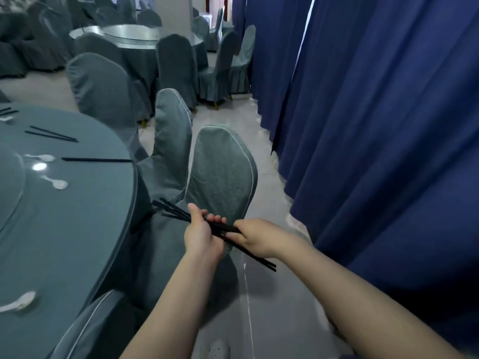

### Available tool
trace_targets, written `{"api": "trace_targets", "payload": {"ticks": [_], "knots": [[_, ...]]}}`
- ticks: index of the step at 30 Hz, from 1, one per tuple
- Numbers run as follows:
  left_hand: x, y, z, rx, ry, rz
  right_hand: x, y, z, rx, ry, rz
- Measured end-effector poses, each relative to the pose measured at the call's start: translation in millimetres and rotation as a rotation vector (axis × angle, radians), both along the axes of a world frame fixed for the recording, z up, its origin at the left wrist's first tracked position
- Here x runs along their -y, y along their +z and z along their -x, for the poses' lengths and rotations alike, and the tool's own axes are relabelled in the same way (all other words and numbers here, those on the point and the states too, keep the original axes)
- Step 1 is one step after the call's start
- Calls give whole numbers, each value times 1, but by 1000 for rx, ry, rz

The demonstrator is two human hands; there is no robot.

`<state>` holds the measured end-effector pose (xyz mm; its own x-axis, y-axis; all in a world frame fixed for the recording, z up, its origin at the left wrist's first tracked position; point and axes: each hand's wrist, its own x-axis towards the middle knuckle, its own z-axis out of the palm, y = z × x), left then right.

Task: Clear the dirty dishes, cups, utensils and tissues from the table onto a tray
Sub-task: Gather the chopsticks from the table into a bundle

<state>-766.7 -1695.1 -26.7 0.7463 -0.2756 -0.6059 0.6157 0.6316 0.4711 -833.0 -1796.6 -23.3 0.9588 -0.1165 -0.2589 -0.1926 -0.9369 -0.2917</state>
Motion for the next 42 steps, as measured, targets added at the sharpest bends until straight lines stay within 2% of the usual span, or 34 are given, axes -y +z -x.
{"api": "trace_targets", "payload": {"ticks": [4,7,14,16,18,21,27,33,42], "knots": [[62,14,-62,32,8,36,75,9,-54,33,-32,-61],[105,29,-111,56,59,81,140,20,-79,108,-165,-174],[236,55,-182,93,83,171,274,21,-131,332,-838,-1193],[281,57,-196,97,68,190,316,22,-153,366,-884,-1377],[326,56,-208,104,50,189,361,22,-176,408,-875,-1463],[392,55,-230,109,76,180,426,26,-213,413,-838,-1513],[481,60,-286,76,181,140,517,34,-288,324,-752,-1489],[528,45,-363,37,257,121,558,21,-383,226,-651,-1409],[564,34,-528,45,324,192,641,13,-536,111,-543,-1322]]}}
